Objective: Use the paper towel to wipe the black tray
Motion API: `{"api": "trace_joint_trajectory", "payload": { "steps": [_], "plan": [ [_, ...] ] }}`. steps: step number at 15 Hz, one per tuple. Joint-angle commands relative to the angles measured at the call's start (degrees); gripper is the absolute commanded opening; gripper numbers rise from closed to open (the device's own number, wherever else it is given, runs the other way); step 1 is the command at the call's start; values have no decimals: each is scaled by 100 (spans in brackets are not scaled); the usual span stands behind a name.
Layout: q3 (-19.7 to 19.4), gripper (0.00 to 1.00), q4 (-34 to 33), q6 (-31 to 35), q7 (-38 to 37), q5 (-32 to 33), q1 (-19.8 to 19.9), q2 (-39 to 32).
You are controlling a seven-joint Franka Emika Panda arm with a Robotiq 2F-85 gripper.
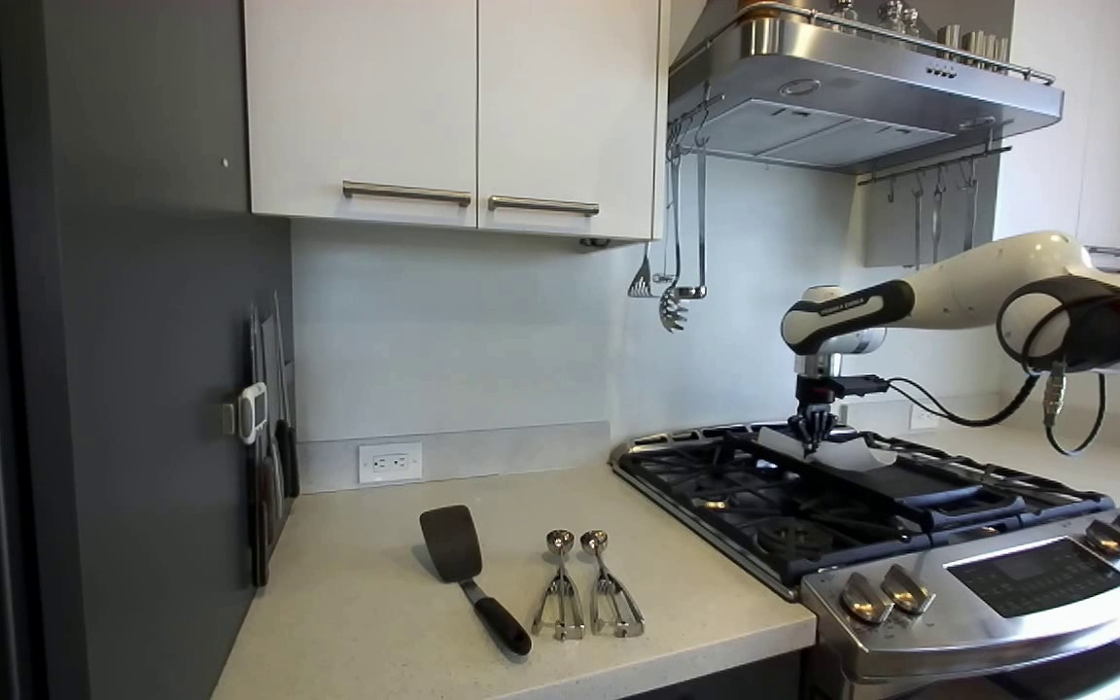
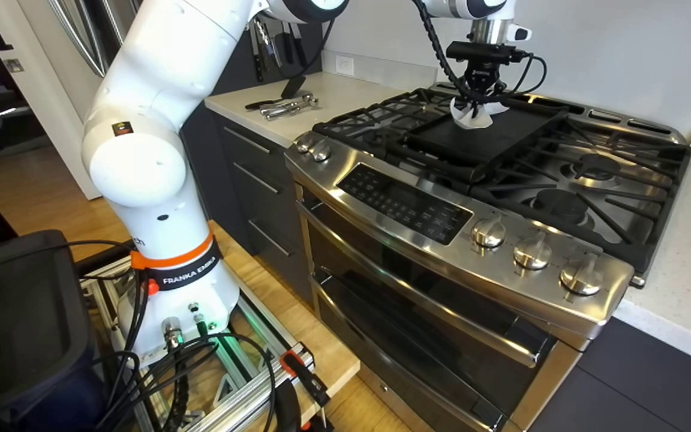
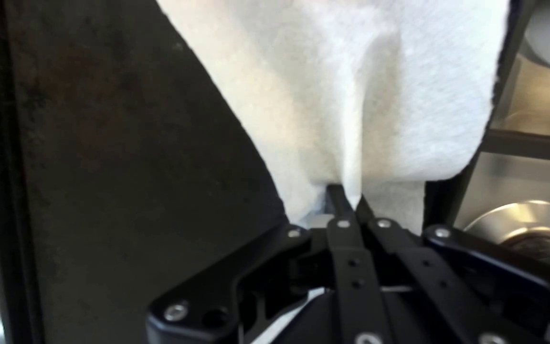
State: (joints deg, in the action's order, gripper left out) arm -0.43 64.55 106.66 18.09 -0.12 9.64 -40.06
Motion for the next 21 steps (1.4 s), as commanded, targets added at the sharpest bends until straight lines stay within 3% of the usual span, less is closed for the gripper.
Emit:
{"api": "trace_joint_trajectory", "payload": {
  "steps": [1, 11, 15, 21],
  "plan": [
    [-52, 0, 283, -272, -10, 3, 63, 10],
    [-462, 0, 839, 207, -412, -62, 523, 398],
    [-542, 0, 562, 629, -263, -6, 632, 202],
    [-338, 0, -97, 1048, 117, -65, 619, -257]
  ]
}}
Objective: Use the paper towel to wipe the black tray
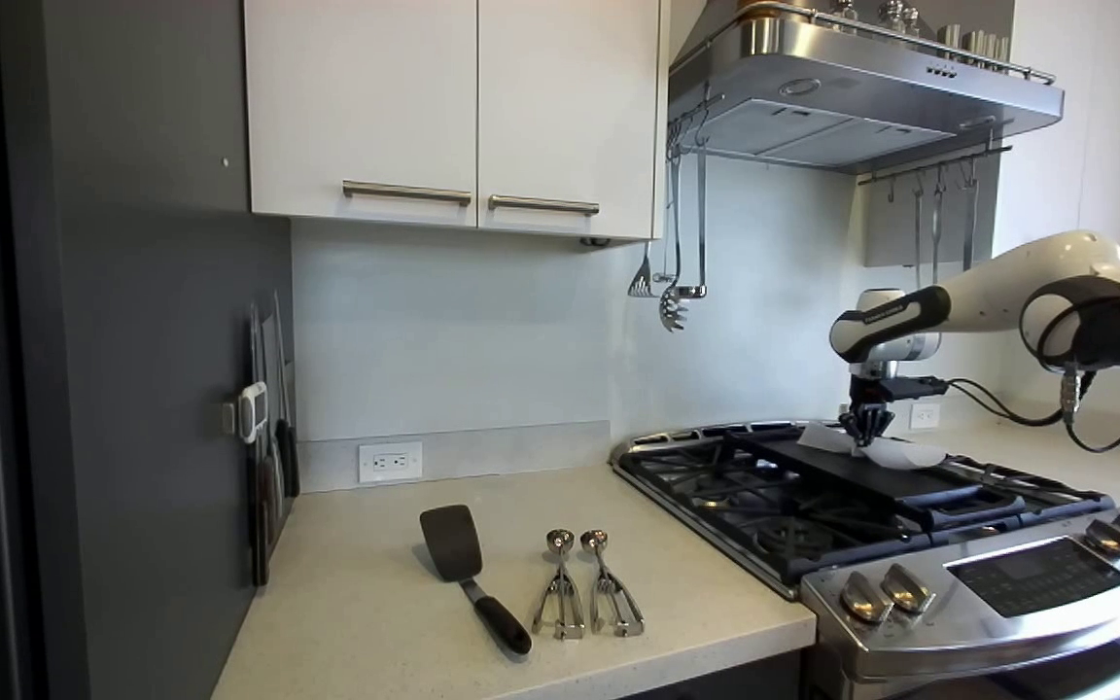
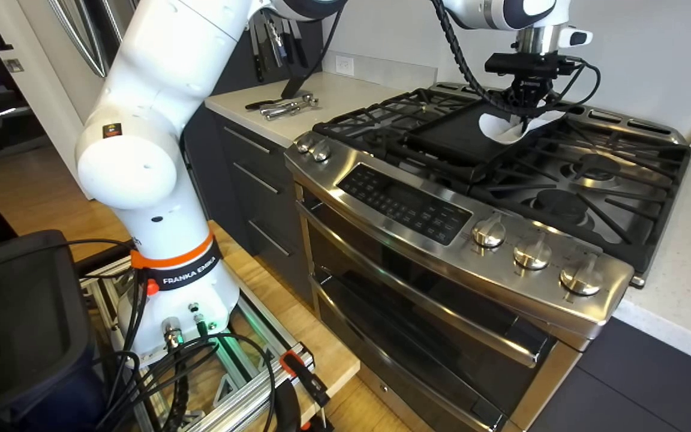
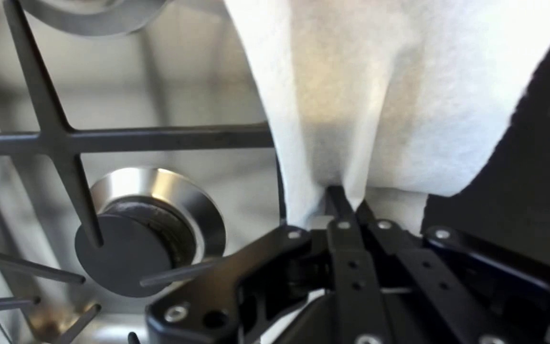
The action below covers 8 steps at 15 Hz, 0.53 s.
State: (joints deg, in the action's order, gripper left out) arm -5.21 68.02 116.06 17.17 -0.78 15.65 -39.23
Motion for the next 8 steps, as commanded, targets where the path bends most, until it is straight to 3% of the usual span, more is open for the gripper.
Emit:
{"api": "trace_joint_trajectory", "payload": {
  "steps": [1, 8],
  "plan": [
    [189, 0, -591, 117, 268, 9, -3, -443],
    [556, 0, -1556, -39, 768, -2, -219, -1104]
  ]
}}
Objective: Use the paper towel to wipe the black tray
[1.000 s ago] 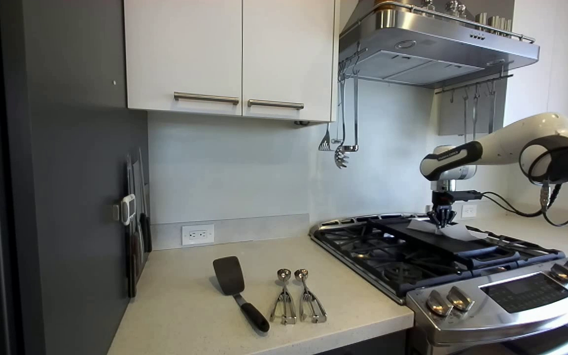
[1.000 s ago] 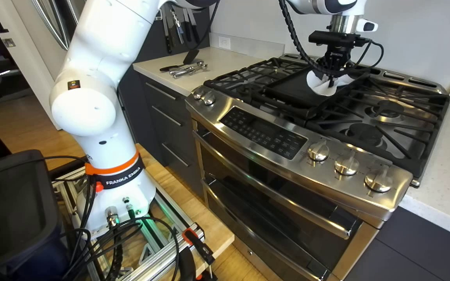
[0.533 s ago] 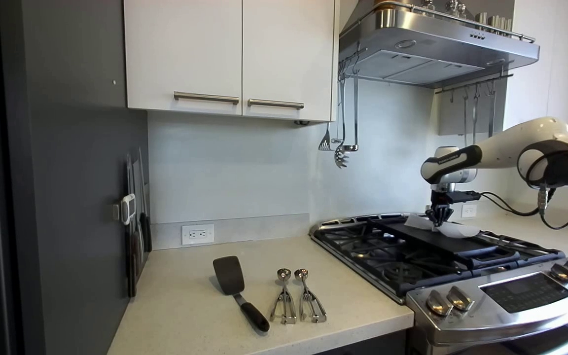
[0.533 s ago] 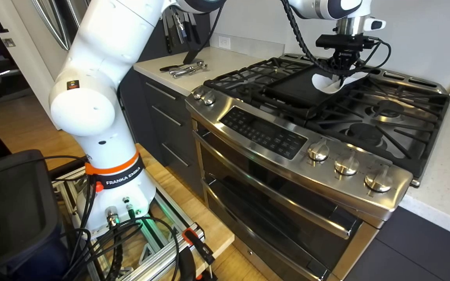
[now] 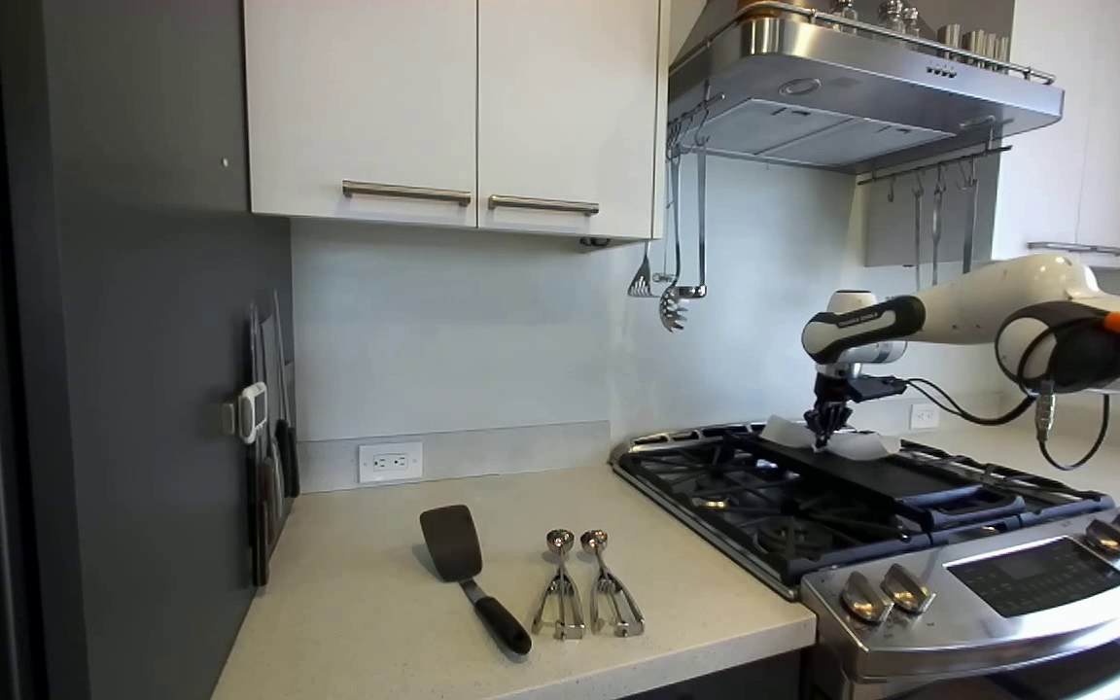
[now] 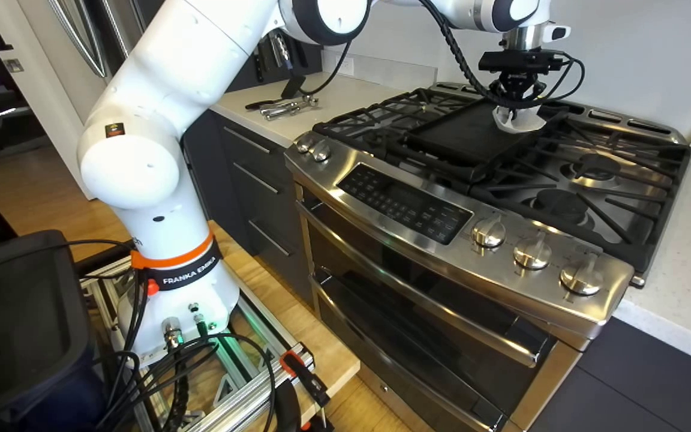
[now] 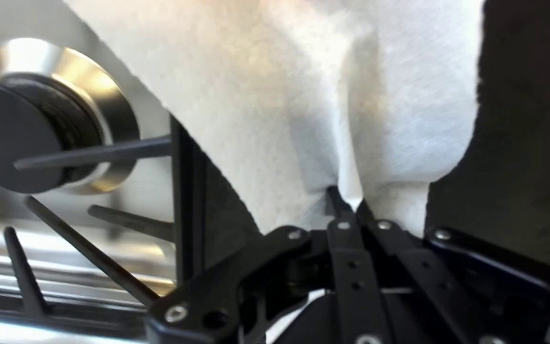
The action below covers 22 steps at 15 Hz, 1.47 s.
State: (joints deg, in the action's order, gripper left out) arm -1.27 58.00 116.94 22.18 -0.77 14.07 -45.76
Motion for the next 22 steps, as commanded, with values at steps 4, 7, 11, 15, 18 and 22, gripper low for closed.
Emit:
{"api": "trace_joint_trajectory", "payload": {
  "steps": [4, 7, 11, 15, 18, 22],
  "plan": [
    [440, 0, -698, -357, 742, -128, -109, -551],
    [669, 0, -677, -880, 1080, -223, -73, -509],
    [585, 0, -531, -1558, 967, -34, -132, -355],
    [415, 0, -284, -1988, 674, 22, -39, -136],
    [311, 0, -215, -2085, 487, -30, 94, -23],
    [123, 0, -272, -1846, 302, 0, 240, -16]
  ]
}}
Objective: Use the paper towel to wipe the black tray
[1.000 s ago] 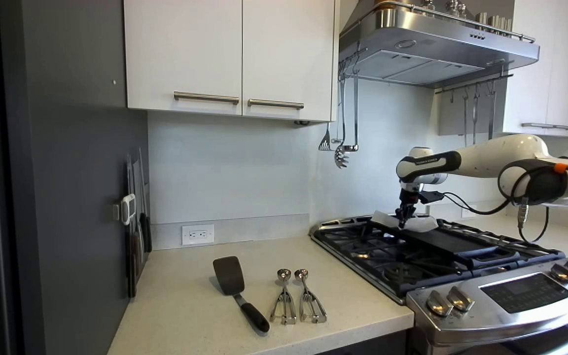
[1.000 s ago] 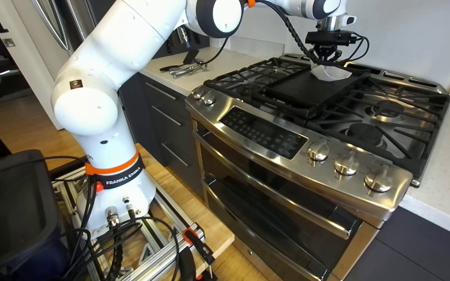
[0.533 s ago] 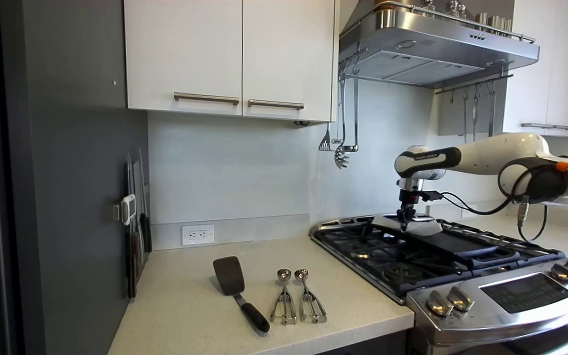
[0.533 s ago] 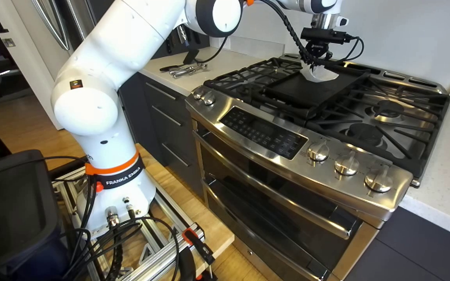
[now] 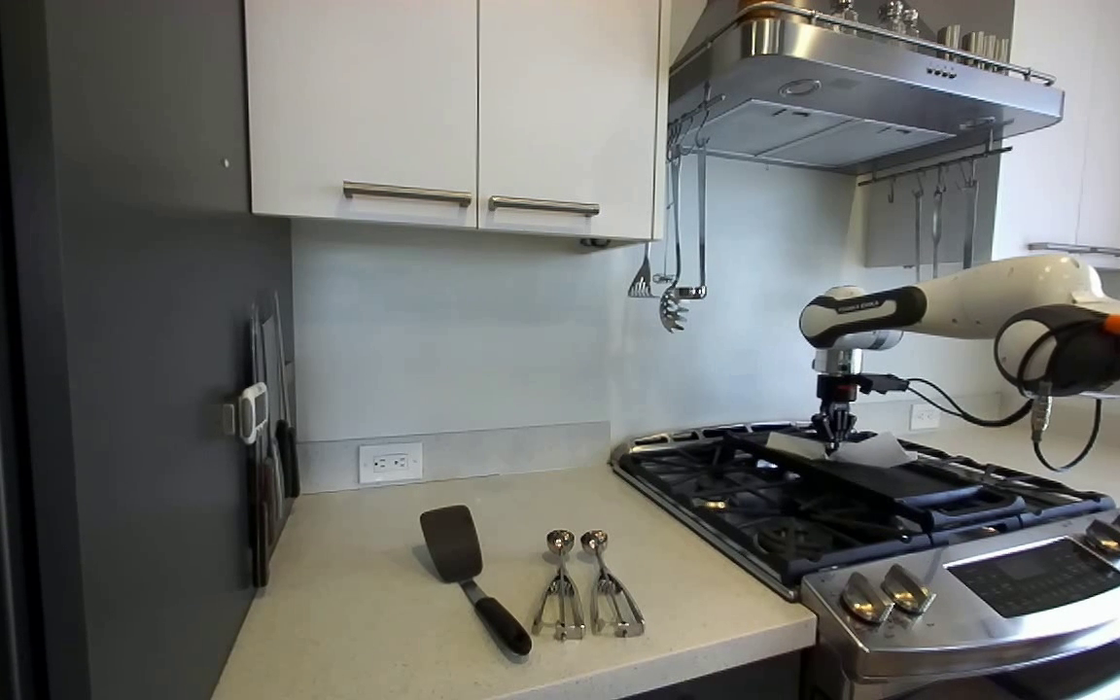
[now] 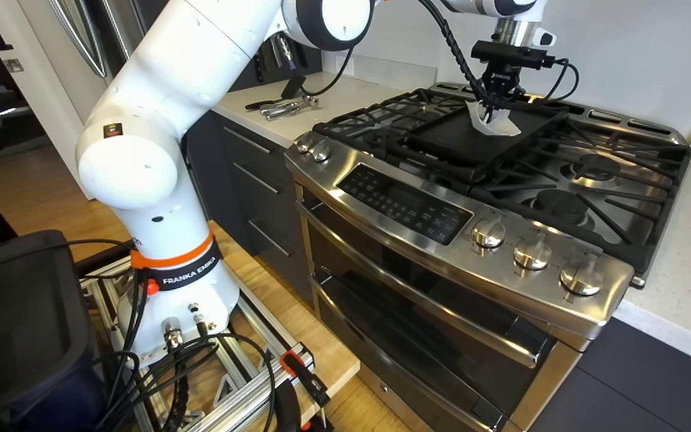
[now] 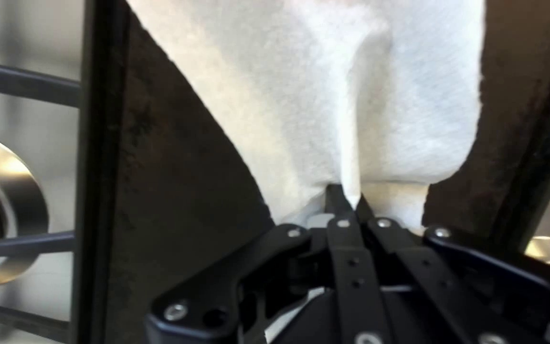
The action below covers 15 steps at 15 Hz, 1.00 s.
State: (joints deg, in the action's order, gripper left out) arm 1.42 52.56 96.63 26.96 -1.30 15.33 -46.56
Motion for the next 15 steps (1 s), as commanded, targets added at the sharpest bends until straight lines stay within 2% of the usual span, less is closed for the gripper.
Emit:
{"api": "trace_joint_trajectory", "payload": {
  "steps": [1, 7, 13, 15],
  "plan": [
    [-203, 0, 230, 254, -191, 69, 142, 37],
    [-415, 0, -58, 1178, -164, 73, 218, -222],
    [-297, 0, -311, 2351, 32, 2, 139, -568],
    [-154, 0, -373, 2507, 169, -54, 101, -671]
  ]
}}
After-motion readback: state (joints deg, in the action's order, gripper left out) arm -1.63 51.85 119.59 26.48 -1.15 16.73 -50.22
